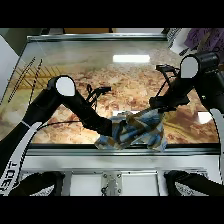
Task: Fold the clothes and pants, and hang the long-sleeved shirts on hangers.
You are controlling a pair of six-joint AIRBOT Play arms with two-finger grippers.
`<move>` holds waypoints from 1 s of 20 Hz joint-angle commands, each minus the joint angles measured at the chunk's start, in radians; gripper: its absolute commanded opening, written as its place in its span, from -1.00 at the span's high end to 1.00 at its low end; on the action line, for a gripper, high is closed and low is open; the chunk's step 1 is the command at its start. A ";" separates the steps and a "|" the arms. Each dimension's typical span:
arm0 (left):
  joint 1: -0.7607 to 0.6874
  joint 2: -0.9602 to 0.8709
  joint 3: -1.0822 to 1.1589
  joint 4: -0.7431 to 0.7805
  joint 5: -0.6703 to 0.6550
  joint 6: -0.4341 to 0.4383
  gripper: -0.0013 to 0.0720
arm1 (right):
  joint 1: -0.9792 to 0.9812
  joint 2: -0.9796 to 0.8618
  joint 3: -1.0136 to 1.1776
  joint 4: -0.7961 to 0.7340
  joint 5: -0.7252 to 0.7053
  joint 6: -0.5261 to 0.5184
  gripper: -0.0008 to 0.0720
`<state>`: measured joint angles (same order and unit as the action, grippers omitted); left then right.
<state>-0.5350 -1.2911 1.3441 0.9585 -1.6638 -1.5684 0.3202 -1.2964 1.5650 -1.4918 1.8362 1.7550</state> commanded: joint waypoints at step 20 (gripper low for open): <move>0.736 -0.187 0.002 0.866 0.773 0.021 -0.70 | 0.006 -0.003 0.000 0.011 0.005 0.000 0.92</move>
<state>0.1738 -1.3739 1.3457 1.6440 -1.0435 -1.5467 0.3256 -1.2987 1.5650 -1.4811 1.8389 1.7546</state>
